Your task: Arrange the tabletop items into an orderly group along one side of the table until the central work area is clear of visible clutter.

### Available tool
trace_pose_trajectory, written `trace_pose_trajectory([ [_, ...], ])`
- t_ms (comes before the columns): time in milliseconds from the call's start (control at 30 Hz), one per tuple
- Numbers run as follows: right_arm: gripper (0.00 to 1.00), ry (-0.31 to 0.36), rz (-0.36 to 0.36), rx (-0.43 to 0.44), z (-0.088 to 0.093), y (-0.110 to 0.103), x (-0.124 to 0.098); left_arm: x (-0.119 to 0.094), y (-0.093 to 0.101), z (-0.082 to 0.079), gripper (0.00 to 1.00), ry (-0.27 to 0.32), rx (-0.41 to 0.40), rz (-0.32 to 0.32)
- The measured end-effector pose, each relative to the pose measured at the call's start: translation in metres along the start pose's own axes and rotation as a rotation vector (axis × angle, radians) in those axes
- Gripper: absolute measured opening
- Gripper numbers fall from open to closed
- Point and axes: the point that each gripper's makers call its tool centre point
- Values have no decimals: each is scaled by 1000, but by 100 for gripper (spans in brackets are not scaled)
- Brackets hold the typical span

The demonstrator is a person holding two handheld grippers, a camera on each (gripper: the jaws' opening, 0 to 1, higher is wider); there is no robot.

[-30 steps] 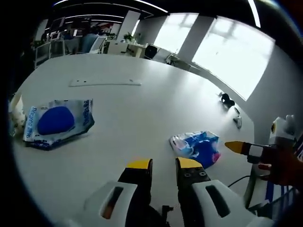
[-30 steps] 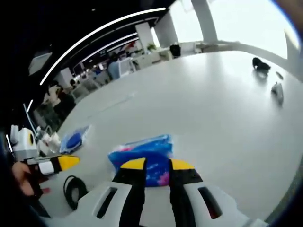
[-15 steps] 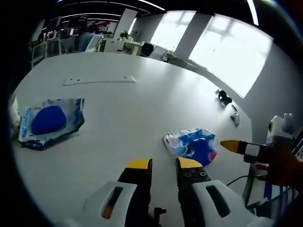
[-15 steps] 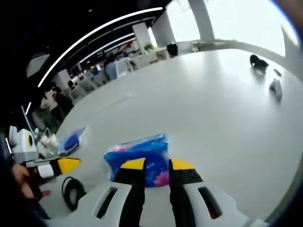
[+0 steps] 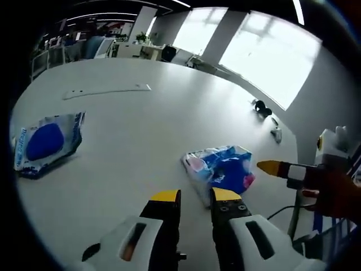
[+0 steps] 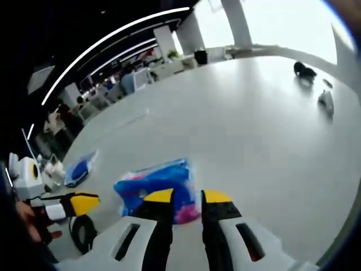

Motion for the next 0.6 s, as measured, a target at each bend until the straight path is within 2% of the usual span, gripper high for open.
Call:
trace_pose_trajectory([
  [267,15,-4,0,-2,-2,2,6,12,10,3,19,-26,27,20],
  [600,15,-18,-1,-12,1,3,10,21,14,7,19,-38,21,28],
])
Point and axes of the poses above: the point that each gripper's makers call its tool centre point, and the gripper's own axes: x roughly forward along the fingers, y roughly to its right, z roughly out of its underside, and after that the axes turned 1 degree about z, right-handed
